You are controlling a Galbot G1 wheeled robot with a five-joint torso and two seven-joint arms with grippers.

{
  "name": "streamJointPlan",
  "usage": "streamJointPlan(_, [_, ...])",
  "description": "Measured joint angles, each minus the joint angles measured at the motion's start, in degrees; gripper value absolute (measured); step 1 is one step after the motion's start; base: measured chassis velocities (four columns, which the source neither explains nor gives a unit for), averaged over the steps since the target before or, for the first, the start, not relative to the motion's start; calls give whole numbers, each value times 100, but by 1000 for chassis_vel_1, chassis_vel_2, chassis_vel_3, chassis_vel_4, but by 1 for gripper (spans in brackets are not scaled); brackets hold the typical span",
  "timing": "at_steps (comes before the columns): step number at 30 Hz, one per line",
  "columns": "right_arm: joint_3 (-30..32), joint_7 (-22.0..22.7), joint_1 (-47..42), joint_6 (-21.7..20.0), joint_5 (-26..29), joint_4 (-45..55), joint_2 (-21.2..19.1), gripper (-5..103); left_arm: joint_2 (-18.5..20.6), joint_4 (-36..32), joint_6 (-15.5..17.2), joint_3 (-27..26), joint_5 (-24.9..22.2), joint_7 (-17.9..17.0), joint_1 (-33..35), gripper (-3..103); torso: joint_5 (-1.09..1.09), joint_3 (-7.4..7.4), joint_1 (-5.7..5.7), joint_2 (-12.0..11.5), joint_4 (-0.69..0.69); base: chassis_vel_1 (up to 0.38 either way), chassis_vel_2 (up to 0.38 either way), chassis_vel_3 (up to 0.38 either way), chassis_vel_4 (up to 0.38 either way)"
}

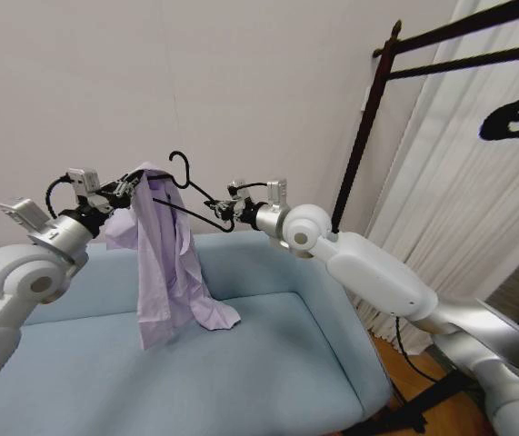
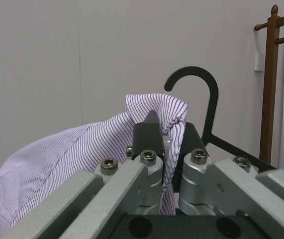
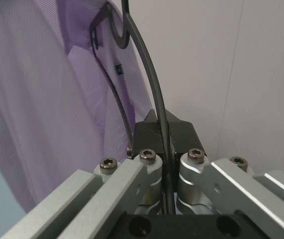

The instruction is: Pick up the clothes from the sofa and hang them on the clothes hanger.

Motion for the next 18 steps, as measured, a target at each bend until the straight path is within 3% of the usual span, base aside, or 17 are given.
streamJointPlan(18, [129, -121, 322, 55, 53, -490, 295, 1, -60, -463, 6, -226, 1, -12, 309, 3, 0, 0, 0, 0, 1, 0, 0, 0, 0])
